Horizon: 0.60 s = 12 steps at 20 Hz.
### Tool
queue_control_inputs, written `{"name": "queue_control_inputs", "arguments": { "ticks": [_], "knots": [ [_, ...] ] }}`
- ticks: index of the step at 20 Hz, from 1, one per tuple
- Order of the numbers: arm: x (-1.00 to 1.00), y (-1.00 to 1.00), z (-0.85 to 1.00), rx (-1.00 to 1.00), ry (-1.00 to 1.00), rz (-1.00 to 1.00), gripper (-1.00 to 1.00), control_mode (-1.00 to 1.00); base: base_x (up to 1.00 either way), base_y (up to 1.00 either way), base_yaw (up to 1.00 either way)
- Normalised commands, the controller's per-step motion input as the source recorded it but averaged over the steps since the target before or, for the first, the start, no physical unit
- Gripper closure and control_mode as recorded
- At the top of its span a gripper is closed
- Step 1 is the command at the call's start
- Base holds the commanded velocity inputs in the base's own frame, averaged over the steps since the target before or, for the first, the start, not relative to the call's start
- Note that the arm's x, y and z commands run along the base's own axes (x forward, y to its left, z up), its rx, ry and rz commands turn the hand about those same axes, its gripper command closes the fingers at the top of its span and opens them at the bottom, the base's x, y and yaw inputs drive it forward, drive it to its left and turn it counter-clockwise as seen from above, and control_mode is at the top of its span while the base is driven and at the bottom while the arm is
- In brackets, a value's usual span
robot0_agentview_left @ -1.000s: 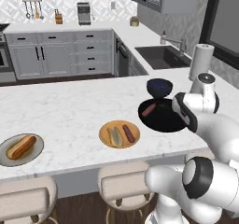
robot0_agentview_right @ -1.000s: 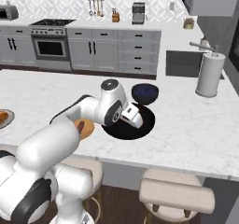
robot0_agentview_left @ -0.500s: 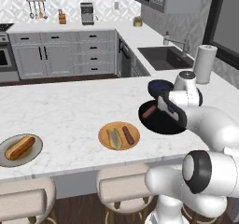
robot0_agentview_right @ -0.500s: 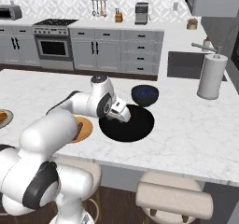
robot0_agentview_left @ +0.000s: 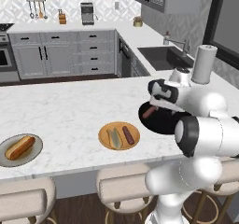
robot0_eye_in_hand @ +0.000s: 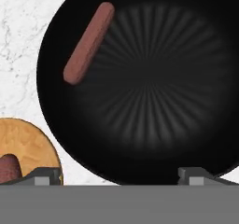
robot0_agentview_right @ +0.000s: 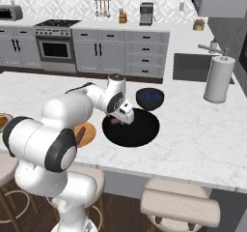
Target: Place one bun and one sausage from the bowl on each plate.
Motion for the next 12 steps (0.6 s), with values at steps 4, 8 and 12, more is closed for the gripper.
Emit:
{"name": "queue_control_inputs", "arguments": {
  "ticks": [4, 8, 12],
  "knots": [
    [0.26, -0.18, -0.42, 0.25, 0.04, 0.0, -1.0, -1.0, 0.0, 0.0, 0.0],
    [0.38, 0.0, -0.07, 0.02, 0.01, 0.0, -1.0, -1.0, 0.0, 0.0, 0.0],
    [0.51, 0.06, -0.11, 0.0, -0.05, -0.03, -1.0, -1.0, 0.0, 0.0, 0.0]
  ]
}}
